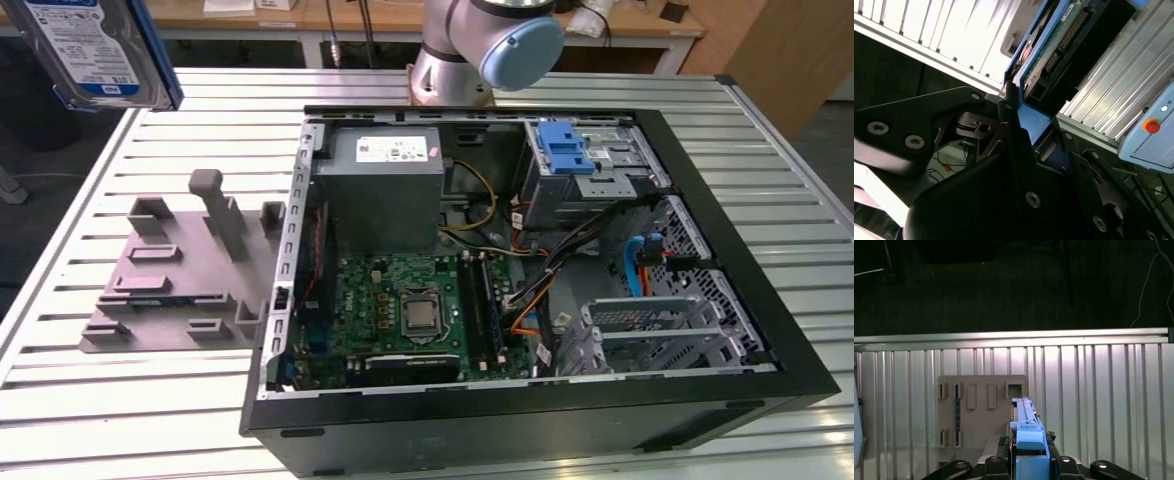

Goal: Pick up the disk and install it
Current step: 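Pick up the disk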

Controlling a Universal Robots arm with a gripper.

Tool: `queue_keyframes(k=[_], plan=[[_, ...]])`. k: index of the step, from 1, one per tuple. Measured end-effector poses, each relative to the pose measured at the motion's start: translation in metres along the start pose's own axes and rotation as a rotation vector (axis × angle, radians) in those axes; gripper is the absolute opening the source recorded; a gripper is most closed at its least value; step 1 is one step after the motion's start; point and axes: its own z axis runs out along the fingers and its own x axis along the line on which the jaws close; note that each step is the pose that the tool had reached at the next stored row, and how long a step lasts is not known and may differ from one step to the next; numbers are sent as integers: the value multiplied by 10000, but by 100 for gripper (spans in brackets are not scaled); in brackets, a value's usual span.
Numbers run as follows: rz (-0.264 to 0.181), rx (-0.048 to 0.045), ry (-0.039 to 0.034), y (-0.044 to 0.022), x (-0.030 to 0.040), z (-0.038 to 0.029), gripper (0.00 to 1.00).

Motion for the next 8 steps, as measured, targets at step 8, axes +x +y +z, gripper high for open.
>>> queue_keyframes(k=[8], plan=[[1,-1,-12,-60,47,-1,36]])
